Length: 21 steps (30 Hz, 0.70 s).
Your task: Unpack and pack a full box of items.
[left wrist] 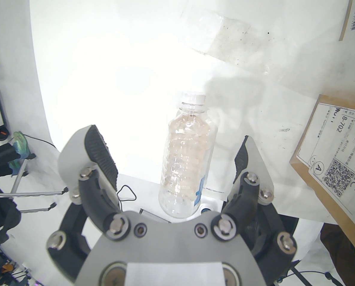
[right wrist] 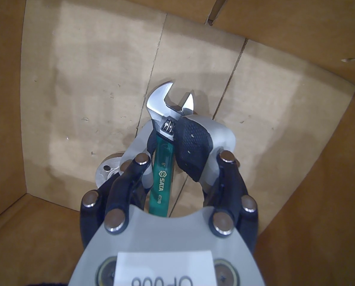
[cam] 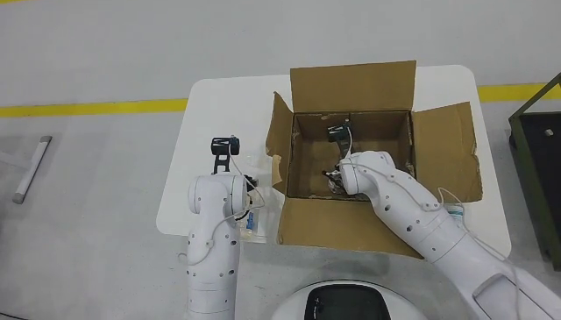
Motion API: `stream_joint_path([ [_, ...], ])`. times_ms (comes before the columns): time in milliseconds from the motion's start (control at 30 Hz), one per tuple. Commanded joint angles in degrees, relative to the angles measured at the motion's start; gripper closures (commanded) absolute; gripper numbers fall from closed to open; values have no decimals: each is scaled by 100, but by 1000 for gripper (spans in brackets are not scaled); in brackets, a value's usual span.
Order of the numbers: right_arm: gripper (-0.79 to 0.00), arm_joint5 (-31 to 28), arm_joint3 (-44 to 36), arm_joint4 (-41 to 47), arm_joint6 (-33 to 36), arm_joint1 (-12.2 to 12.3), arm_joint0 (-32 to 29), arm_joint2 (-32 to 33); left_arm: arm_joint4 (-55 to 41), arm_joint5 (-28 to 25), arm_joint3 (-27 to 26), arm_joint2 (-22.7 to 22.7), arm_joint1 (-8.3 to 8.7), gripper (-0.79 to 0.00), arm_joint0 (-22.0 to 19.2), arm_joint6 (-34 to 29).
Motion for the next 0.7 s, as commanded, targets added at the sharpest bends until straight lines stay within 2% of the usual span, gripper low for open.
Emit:
stream_joint_path([
  [0, 0, -11, 25, -18, 6, -13, 6, 7, 0, 0, 0, 0, 0, -785, 0, 0],
  [667, 0, -258, -557, -544, -40, 24, -120, 490, 0, 0, 0, 0, 0, -785, 0, 0],
])
